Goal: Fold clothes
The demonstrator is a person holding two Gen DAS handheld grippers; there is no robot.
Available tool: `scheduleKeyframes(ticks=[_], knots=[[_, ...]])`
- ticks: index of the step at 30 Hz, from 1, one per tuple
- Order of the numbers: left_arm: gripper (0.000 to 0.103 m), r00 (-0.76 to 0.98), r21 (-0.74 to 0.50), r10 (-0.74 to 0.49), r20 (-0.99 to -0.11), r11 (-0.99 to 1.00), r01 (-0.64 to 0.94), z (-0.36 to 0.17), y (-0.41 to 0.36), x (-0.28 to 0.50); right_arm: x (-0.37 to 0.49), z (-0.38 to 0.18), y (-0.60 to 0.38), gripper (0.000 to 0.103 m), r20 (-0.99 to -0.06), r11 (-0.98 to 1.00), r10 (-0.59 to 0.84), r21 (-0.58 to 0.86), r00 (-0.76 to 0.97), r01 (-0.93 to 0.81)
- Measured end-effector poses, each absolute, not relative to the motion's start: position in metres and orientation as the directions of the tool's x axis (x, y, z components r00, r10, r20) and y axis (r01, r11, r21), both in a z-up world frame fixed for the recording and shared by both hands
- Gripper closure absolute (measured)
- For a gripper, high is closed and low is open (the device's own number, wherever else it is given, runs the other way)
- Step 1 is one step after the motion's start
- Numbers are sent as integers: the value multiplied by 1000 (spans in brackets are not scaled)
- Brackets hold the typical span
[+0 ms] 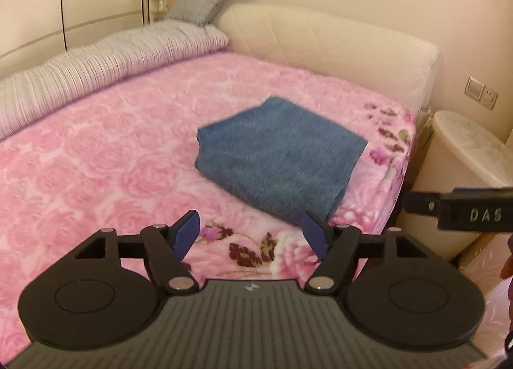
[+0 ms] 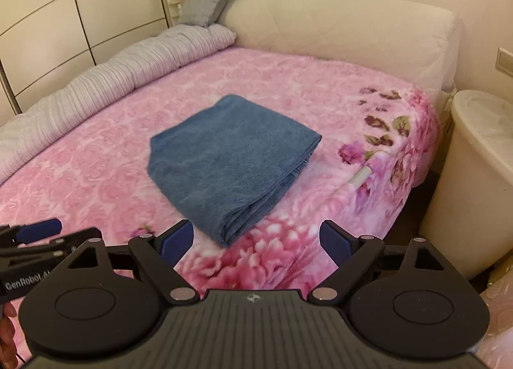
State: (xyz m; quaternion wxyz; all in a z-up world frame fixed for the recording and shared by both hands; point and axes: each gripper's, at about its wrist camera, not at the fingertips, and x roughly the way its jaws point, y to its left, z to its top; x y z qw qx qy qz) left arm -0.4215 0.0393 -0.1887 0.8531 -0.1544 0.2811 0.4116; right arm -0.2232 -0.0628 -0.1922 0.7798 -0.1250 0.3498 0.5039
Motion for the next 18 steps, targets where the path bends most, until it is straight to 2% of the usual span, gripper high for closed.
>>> scheduleKeyframes(ticks=[8,18], knots=[[34,530,-22,643,-552,624,-781,-164,-13,-447,-254,-175,-110,15,-640,447,725,157,254,-881],[32,549,-30,649,-526,631,-775,-165,-46,-471,-266,-168,-156,15,-607,480,732,140,308,-866]])
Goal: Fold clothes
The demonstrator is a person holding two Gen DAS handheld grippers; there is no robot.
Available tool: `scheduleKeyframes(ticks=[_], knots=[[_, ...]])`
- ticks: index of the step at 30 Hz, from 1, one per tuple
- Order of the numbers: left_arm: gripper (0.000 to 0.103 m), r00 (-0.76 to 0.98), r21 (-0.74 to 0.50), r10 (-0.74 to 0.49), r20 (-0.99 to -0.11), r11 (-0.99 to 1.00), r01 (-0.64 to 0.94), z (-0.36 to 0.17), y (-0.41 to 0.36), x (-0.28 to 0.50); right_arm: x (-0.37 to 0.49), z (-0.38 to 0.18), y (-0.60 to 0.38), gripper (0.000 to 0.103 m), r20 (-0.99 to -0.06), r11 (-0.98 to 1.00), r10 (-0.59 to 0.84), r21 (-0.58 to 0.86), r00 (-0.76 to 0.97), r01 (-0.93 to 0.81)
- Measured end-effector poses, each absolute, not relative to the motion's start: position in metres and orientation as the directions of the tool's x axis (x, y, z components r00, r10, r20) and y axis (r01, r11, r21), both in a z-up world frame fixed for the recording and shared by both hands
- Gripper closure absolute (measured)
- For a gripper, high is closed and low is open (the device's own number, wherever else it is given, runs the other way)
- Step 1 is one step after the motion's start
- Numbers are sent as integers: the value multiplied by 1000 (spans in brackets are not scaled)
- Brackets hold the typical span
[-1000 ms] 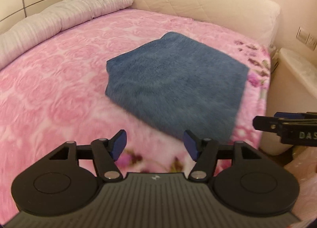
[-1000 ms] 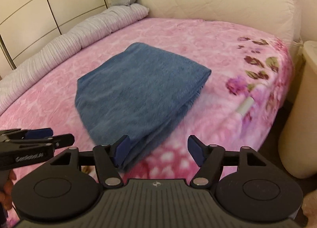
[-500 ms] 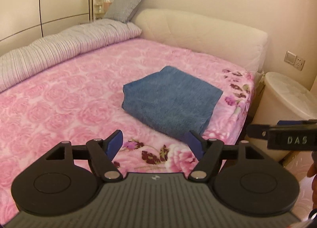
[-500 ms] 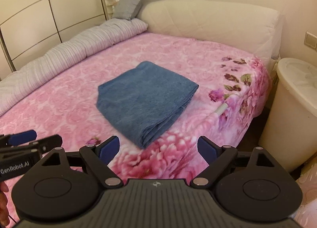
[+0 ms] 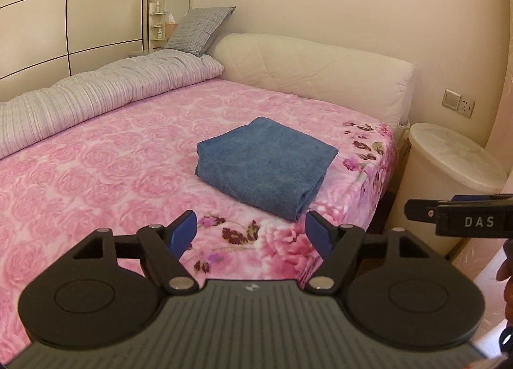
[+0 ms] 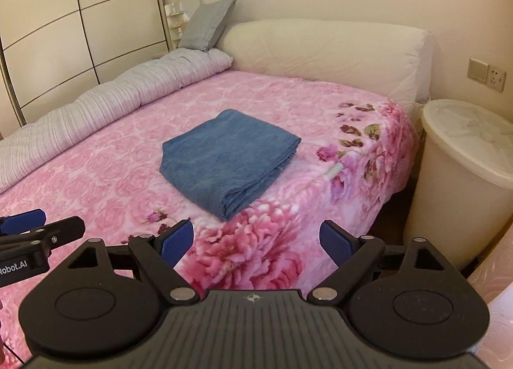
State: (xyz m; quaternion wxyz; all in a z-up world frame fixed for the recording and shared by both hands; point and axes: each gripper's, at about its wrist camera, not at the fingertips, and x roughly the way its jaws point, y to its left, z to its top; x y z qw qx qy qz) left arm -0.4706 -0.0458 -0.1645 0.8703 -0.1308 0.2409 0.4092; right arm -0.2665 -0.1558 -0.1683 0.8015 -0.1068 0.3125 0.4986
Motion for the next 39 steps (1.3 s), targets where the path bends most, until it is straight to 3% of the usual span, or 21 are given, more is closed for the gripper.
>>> scheduleKeyframes(ticks=[9,15,20,22,24,29,34,39], knots=[[30,543,-52,612,-575,634,-771,-191,-24,-469,-267,-185,-146,15,-644,488,705,134,299,-863],[30,557,-113,528,-641,653,-749,-240,49,-454,-246,-230,-99,15,-710,520,649,154,272,-840],[44,583,-155,416,-698,706,-691,-278,138,-419,-207,-278,-39,15,-737,586,630,242,246,-774],[56,584,-162,366,-724,734,-660,-286,171,-401,-193,-290,-14,19,-753,617,610,255,248,-745],[60,567,-143,334,-753,758,-637,-281,195,-385,-182,-294,4,25,-779,636,584,266,227,-725],[60,551,-150,257,-794,796,-587,-249,236,-353,-164,-277,34,31,-839,679,508,250,195,-691],[60,540,-154,183,-821,841,-519,-219,273,-318,-154,-246,58,48,-859,700,482,259,172,-665],[65,541,-164,116,-833,882,-442,-205,306,-280,-138,-226,82,53,-873,751,450,255,190,-609]])
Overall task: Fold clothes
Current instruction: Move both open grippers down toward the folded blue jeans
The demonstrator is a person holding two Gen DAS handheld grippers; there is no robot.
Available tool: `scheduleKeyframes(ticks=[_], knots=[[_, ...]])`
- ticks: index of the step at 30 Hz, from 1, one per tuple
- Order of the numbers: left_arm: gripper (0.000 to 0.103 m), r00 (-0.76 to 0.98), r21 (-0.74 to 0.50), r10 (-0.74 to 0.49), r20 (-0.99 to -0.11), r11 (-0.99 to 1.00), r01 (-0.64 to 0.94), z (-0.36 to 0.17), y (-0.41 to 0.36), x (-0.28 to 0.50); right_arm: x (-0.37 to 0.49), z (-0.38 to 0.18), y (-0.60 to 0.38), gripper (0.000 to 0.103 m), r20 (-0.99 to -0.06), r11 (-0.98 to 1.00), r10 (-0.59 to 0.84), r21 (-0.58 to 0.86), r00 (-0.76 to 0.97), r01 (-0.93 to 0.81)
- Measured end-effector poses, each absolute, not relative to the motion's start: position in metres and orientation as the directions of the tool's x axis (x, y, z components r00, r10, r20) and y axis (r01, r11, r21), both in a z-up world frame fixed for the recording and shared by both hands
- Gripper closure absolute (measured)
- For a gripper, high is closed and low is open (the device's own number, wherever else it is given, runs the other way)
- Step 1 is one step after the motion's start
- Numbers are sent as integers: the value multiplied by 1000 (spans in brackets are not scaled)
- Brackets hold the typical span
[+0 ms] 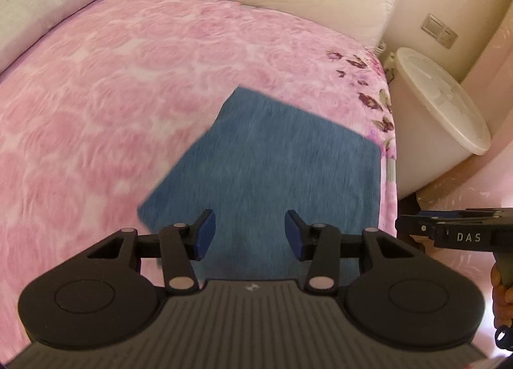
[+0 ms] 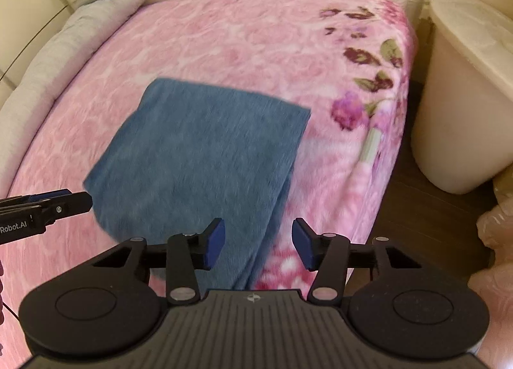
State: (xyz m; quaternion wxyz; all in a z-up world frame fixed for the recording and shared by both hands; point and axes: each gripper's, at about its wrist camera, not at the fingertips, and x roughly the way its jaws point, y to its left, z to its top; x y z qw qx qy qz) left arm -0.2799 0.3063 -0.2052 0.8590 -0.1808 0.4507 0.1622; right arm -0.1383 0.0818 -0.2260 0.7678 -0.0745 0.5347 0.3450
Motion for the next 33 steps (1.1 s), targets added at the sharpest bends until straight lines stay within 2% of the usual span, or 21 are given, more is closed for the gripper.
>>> scheduleKeyframes(ticks=[4,12,16,20,26,29,30,31,33], knots=[[66,535,-162,67,-842,915,-370,-209,326,-244,-120,-224,94,58,-878,794,430,259,208,-550],[67,504,-164,-13,-864,953,-256,-229,351,-181,-77,-236,129,58,-894,845,391,255,218,-470],[70,492,-160,-43,-870,967,-199,-240,366,-150,-58,-243,147,58,-900,862,377,254,220,-439],[73,477,-159,-80,-875,979,-127,-267,383,-120,-44,-258,156,58,-910,881,350,239,222,-407],[69,495,-181,-104,-863,977,-112,-311,399,-93,-32,-294,158,59,-926,906,319,235,203,-353],[69,501,-165,-84,-862,979,-120,-321,396,-81,-24,-305,152,52,-923,907,337,266,187,-325],[69,501,-175,-86,-861,975,-134,-319,398,-81,-21,-308,149,44,-922,908,342,274,180,-318],[68,502,-185,-87,-860,971,-149,-318,399,-82,-18,-309,145,40,-922,907,348,285,170,-309],[67,518,-207,-82,-851,960,-190,-305,404,-94,-13,-311,134,39,-906,888,402,350,133,-297]])
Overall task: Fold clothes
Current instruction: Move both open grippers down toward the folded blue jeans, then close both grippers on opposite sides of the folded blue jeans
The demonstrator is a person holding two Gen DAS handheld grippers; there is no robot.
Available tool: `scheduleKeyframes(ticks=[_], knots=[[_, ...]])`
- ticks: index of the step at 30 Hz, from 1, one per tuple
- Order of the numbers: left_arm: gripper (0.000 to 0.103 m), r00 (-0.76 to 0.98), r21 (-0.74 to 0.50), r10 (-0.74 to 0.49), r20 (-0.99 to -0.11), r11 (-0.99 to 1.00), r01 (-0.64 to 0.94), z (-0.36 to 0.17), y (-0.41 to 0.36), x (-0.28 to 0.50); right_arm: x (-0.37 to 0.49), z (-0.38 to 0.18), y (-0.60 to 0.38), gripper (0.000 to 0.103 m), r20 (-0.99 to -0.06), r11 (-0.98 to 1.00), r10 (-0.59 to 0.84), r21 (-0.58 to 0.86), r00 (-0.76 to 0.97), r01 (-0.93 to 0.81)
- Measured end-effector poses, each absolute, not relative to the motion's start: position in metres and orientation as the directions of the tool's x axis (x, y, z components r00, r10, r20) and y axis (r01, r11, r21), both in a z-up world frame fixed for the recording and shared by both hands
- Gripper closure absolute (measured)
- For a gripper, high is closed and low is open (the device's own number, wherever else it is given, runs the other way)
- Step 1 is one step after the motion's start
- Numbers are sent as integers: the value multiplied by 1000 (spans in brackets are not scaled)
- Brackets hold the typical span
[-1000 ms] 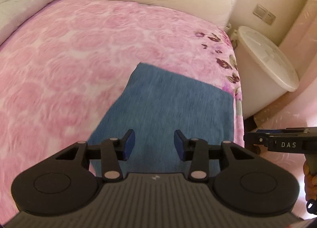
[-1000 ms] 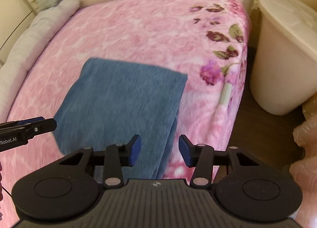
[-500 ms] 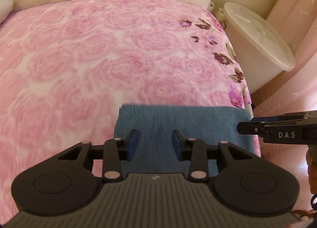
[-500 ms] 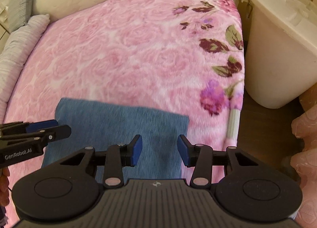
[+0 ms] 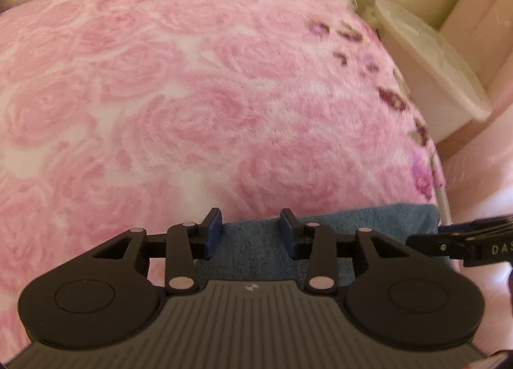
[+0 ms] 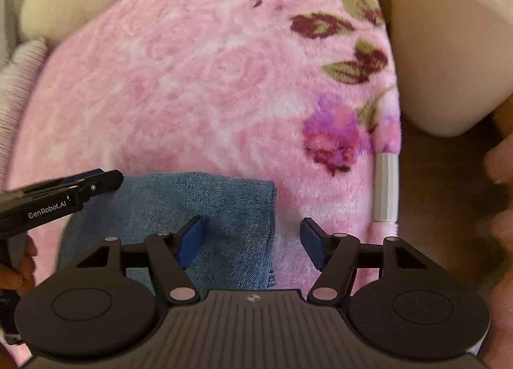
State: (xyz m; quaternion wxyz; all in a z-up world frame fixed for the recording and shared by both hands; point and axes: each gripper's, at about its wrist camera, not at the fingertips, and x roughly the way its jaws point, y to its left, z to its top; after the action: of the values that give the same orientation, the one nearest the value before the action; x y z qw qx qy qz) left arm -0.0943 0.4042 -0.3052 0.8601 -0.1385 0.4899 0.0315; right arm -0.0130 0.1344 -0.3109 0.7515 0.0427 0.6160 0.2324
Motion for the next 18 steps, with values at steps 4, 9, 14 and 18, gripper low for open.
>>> scheduleKeyframes(ticks=[4,9,14,18], knots=[[63,546,-278,-36,-837,887,-368,-272,417,-149,-5,-311,101,26,-814,806,579,562,48,-185],[45,619,-560,-67,-783,510,-653,-271,423,-281,-18,-315,68,15,-692,691,721,720,-1,-68],[41,711,-716,-88,-698,50,-697,-324,375,-380,-37,-326,68,15,-684,674,727,728,-66,-126],[41,810,-803,-15,-586,-122,-583,-359,343,-391,-43,-336,66,15,-671,660,738,740,-67,-131]])
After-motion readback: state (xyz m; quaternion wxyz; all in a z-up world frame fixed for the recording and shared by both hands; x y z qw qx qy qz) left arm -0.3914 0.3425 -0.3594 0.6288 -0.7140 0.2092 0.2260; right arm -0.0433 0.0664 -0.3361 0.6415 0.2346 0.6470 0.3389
